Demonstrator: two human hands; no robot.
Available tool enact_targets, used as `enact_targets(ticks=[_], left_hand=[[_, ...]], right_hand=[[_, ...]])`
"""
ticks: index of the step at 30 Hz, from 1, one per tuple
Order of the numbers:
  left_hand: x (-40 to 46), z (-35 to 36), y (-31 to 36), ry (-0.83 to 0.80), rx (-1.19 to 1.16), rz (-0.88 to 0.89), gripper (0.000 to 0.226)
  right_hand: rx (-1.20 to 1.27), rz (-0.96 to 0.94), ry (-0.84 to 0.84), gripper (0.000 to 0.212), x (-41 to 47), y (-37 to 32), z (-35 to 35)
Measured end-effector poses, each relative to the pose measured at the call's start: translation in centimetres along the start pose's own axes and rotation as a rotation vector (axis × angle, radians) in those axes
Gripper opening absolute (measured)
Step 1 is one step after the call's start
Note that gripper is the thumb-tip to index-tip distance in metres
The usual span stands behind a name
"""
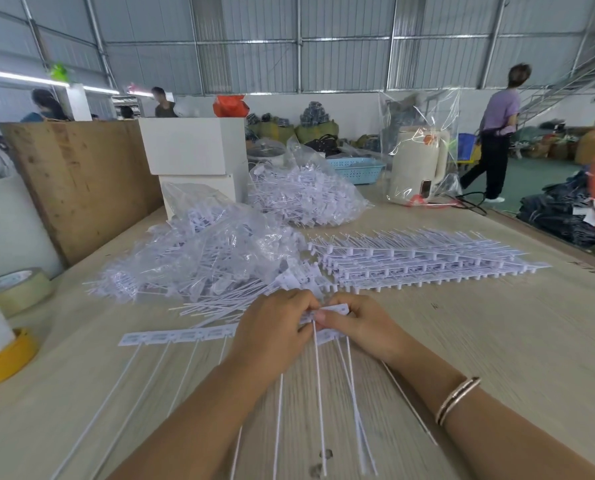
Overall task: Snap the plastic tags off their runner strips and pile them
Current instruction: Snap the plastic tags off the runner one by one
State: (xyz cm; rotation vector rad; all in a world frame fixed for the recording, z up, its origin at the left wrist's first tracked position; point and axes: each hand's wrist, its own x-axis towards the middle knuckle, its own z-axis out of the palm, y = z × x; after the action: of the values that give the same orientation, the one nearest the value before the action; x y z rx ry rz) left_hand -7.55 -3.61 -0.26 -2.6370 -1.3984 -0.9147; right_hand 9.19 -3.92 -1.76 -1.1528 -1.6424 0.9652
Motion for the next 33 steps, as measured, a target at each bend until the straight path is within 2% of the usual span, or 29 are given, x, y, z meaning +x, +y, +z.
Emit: enact_targets(ticks=[4, 9, 15, 21, 24, 29, 31, 33], left_hand=[[0.0, 0.2, -0.2, 0.001, -0.027, -0.094, 0.022], [-0.2, 0.3, -0.8, -0.043, -0.164, -0.145, 0.021], [-0.2, 0.4, -1.2, -0.020, -0.293, -0.155, 0.020], [-0.1, 0.7, -1.0, -0.007, -0.437, -0.171, 0.003], [0.0, 0.7, -0.8, 0.001, -0.529, -0.206, 0.012], [0.1, 0.8, -0.8, 0.086, -0.749, -0.307, 0.006], [0.2, 0.7, -1.0, 0.118, -0.725, -0.335, 0.007], [0.2, 0.7, -1.2, 0.114, -0.599, -0.328, 0.013]], right_hand=[[-0.031, -0.047, -0.001, 0.019, 0.1, 0.3, 0.0], [-0.074, -0.112, 0.002, 0.006, 0.0, 0.2, 0.1], [-0.113, -0.191, 0.028, 0.020, -0.1, -0.1, 0.4], [-0.282, -0.269, 0.122, 0.018, 0.3, 0.3, 0.4], [-0.255, -0.285, 0.155, 0.030, 0.3, 0.1, 0.4], [-0.020, -0.261, 0.270, 0.026, 0.3, -0.3, 0.1], [-0.020, -0.216, 0.277, 0.024, 0.3, -0.2, -0.4], [-0.120, -0.154, 0.243, 0.021, 0.3, 0.0, -0.7]])
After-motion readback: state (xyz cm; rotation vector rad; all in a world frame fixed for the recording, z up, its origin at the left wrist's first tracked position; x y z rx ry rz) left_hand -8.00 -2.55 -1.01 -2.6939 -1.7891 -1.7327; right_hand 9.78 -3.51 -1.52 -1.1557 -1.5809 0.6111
